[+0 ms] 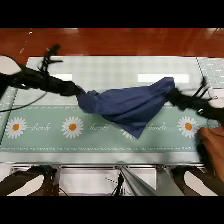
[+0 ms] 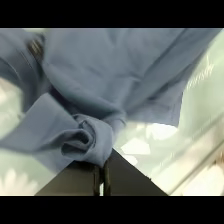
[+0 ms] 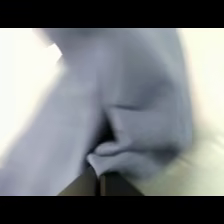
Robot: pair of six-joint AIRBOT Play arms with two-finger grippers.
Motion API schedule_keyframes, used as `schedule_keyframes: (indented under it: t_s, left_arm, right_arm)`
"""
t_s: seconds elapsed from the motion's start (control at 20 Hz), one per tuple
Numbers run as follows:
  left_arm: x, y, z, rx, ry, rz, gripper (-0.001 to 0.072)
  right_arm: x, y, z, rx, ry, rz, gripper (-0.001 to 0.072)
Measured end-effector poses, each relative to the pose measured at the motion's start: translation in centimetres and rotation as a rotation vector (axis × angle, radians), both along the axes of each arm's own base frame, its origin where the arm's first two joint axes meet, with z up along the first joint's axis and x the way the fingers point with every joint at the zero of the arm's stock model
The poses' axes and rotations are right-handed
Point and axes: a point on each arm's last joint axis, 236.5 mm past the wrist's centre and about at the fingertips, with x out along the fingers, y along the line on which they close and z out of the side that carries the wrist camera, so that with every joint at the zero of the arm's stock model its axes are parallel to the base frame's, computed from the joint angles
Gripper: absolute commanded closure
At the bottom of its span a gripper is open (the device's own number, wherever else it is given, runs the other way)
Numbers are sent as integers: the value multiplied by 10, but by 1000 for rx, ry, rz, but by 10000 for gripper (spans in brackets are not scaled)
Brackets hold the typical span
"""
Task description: Fold the shirts.
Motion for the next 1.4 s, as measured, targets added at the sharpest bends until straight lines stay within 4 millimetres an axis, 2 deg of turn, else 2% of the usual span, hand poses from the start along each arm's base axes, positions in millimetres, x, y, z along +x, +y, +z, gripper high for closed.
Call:
schedule_keyframes:
  t_s: [0.1,0.2,0.3,0.4,0.5,0.55,0.65,0.75,0.85,0.95,1.05,1.15,1.25,1.4]
  left_arm:
    - [15,11,40,10,-121,29,684]
    - [27,26,95,29,-277,69,684]
    - [32,40,162,44,-458,114,684]
    - [23,50,238,45,-657,153,684]
    - [1,57,312,38,-852,187,685]
    - [-17,60,347,35,-947,201,685]
    - [-55,64,401,23,-1102,221,687]
    - [-94,68,438,20,-1222,239,687]
    - [-129,77,461,39,-1313,271,688]
    - [-156,91,475,80,-1375,327,688]
    - [-174,105,478,129,-1399,373,688]
    - [-177,114,462,192,-1344,388,688]
    - [-170,121,434,251,-1234,383,688]
    - [-144,130,368,347,-981,344,688]
  right_arm:
    - [10,-9,80,-30,-173,31,682]
    - [7,-16,167,-84,-355,54,682]
    - [-10,-19,251,-163,-531,64,682]
    - [-36,-16,329,-247,-698,63,682]
    - [-64,-10,385,-314,-810,55,682]
    - [-78,-6,409,-347,-850,51,682]
    - [-103,0,438,-407,-882,49,682]
    - [-124,6,451,-460,-869,59,682]
    - [-144,12,451,-508,-822,87,682]
    - [-163,19,446,-532,-760,115,682]
    - [-180,26,433,-525,-674,145,682]
    - [-195,30,411,-523,-565,184,682]
    - [-208,25,387,-539,-450,203,682]
    - [-214,15,358,-540,-317,209,683]
